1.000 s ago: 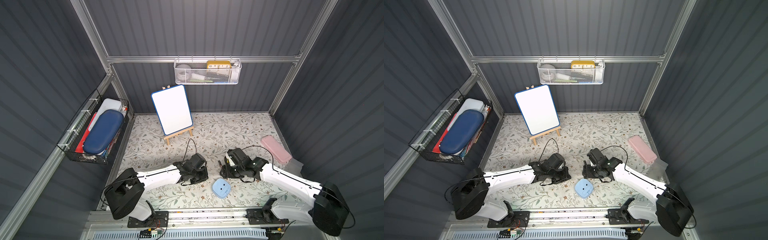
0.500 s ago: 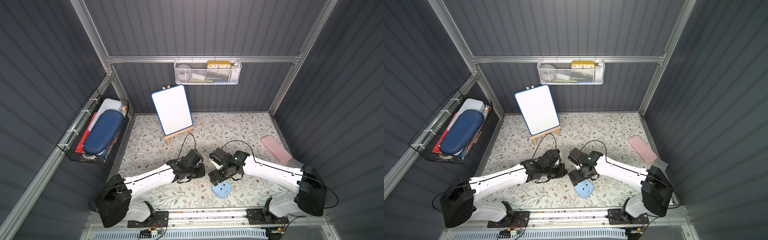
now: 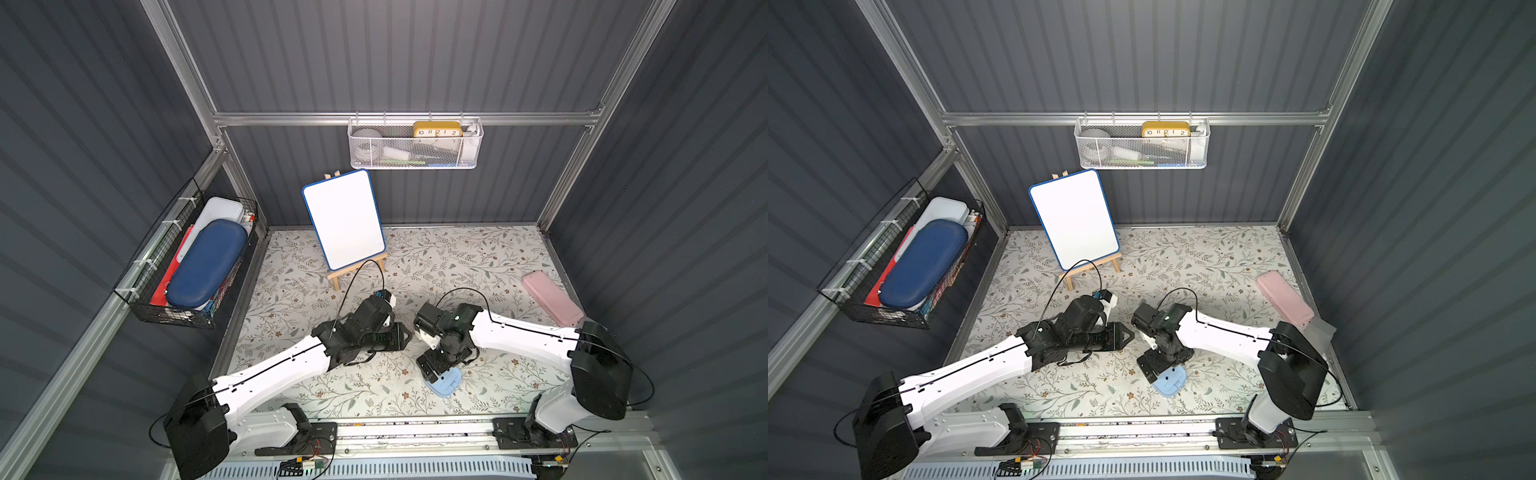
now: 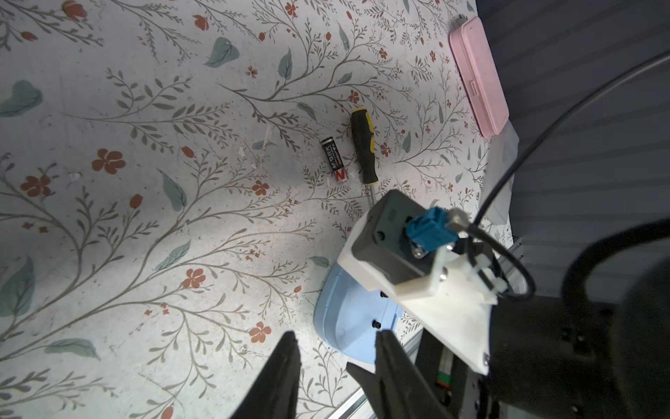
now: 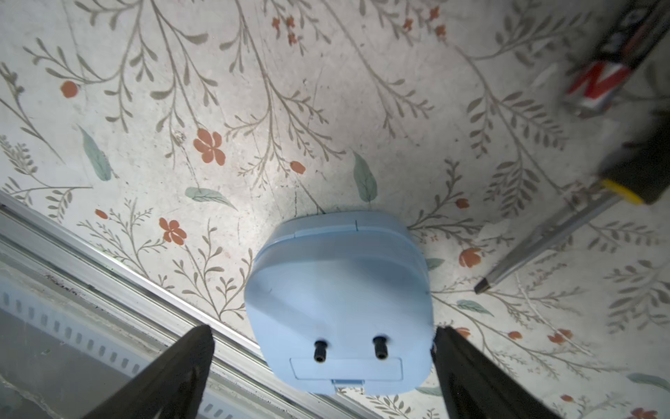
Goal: Remove the battery from the alarm
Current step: Adjust the alarm at the center of the board.
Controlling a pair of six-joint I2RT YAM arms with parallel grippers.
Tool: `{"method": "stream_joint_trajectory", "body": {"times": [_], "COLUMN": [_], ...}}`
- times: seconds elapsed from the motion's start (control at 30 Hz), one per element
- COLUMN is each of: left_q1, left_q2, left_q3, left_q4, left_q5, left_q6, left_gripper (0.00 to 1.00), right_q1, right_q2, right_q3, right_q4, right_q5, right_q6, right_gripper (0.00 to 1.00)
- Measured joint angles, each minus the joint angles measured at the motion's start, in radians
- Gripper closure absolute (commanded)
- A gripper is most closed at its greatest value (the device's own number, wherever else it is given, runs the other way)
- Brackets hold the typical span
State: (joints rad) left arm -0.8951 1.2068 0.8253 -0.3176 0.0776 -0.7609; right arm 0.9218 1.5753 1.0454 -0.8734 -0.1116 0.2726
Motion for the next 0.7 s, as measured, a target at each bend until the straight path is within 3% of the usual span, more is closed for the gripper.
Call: {"method": "stream_joint_trajectory", "body": {"times": [0.7], "left_q1": [0.001], "left_q2": [-0.001], "left_q3": [-0.023], "left_q4": [-0.013], "left_q5": [0.008], "left_q6": [0.002], "left_gripper": [0.63], "right_q1": [0.033], "right_q2": [0.003], "right_q3": [-0.070], "right_q4": [0.084], "right_q5": [0.003], "right_q6": [0.043], "right_gripper": [0.01]}}
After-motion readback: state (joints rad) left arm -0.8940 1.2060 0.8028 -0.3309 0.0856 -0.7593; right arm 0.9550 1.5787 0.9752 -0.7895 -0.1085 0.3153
